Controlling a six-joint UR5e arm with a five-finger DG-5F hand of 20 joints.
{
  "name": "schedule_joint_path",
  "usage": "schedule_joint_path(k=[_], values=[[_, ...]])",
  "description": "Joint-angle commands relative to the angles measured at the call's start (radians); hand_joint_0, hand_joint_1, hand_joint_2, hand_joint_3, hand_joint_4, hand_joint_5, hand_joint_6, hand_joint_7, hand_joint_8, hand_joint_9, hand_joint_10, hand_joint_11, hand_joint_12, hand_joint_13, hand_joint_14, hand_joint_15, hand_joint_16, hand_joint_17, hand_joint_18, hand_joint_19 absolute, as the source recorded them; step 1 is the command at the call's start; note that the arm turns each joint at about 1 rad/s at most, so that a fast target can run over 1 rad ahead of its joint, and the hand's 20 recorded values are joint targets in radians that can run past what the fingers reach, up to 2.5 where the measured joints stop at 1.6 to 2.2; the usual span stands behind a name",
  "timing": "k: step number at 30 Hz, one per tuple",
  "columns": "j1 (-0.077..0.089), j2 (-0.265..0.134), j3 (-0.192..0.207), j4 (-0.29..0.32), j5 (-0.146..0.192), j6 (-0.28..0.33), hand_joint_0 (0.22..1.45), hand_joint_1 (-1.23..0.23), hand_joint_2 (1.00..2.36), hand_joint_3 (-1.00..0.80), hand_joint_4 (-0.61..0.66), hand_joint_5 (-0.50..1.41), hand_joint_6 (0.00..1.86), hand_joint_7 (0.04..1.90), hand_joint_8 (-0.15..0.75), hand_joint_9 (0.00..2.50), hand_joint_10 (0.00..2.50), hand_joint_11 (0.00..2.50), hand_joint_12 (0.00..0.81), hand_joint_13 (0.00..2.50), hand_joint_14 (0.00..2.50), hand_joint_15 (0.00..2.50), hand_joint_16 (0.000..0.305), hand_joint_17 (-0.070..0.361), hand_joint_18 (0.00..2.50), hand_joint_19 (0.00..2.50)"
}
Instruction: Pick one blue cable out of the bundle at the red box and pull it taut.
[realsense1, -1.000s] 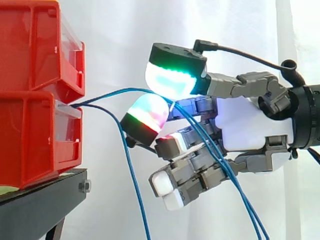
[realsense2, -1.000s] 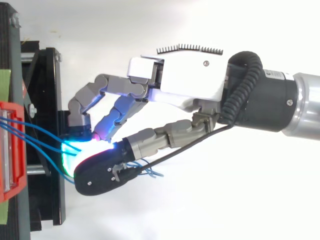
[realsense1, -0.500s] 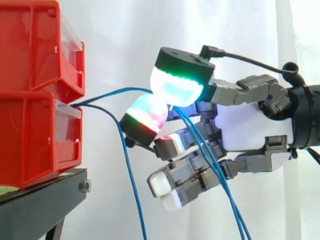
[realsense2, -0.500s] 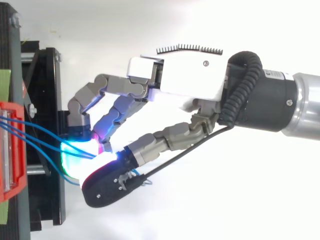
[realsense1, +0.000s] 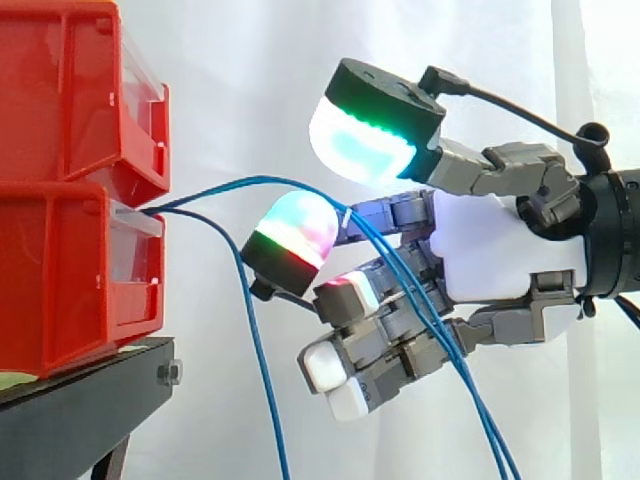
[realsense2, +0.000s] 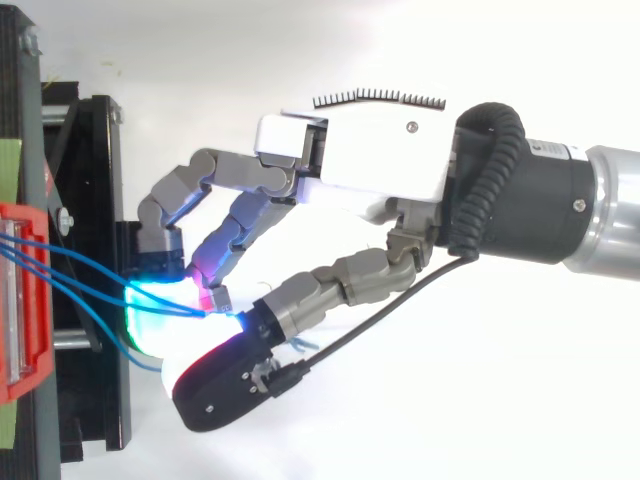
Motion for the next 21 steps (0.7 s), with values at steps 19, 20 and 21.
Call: schedule_joint_path(k=[19,20,21], values=[[0.0,0.001,0.0,-0.002,0.001,0.0,0.57,-0.64,1.02,-0.23,0.06,-0.18,0.88,0.98,0.302,0.93,0.02,1.06,0.391,0.78,0.02,0.59,0.049,0.111,0.66,0.41],[0.0,0.001,0.0,-0.002,0.001,0.0,0.58,-0.66,1.02,-0.21,0.05,-0.18,0.88,0.99,0.299,0.93,0.01,1.06,0.391,0.78,0.02,0.59,0.049,0.111,0.66,0.4],[0.002,0.001,0.0,-0.002,0.001,0.0,0.58,-0.68,1.02,-0.19,0.05,-0.18,0.89,0.96,0.298,0.93,0.02,1.06,0.39,0.78,0.02,0.58,0.049,0.111,0.66,0.4]])
